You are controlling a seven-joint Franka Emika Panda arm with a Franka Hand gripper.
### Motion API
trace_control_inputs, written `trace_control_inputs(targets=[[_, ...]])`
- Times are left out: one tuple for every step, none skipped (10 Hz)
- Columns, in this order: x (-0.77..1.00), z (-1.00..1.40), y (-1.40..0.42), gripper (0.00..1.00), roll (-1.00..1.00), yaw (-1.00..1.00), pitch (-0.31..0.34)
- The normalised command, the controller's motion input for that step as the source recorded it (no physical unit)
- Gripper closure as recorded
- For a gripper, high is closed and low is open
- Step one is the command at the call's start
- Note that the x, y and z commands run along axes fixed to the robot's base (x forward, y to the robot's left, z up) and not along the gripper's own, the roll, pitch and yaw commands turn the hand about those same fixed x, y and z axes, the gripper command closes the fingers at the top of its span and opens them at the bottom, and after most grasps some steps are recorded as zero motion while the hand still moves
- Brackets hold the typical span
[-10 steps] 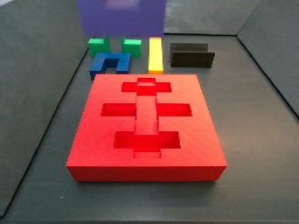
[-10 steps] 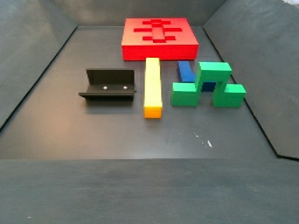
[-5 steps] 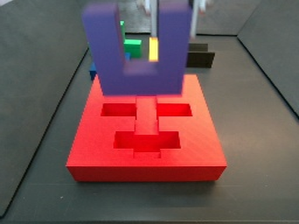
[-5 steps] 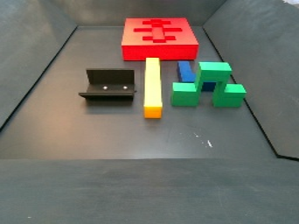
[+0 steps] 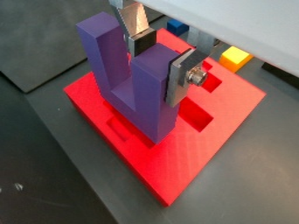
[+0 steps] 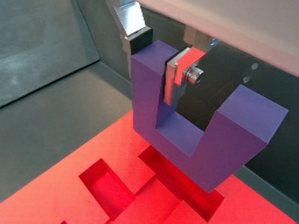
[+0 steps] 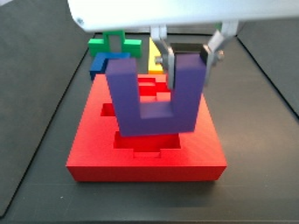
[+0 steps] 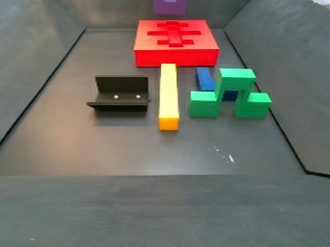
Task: Pick up the purple object. Move up. Place the purple object on the fixture. Regrasp the purple object. Move to above the board. Insert the purple object.
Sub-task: Insert the purple object.
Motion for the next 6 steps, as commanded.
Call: trace_control_inputs(targets=[[0.0,-0.23,0.03,1.0,0.05,-0.07,0.0],[-0.03,-0.36,0.09,1.0,0.0,-0.05,-0.053],[-0.14,-0.41,0.07,1.0,-0.04,0.0,-0.106],[-0.1,-0.33,0.0,1.0,-0.03,0.03,-0.08],[0.0,-0.24,-0.03,1.0,0.04,0.0,-0.001],[0.02,-0.21,0.0,1.0,0.11,0.0,0.0]])
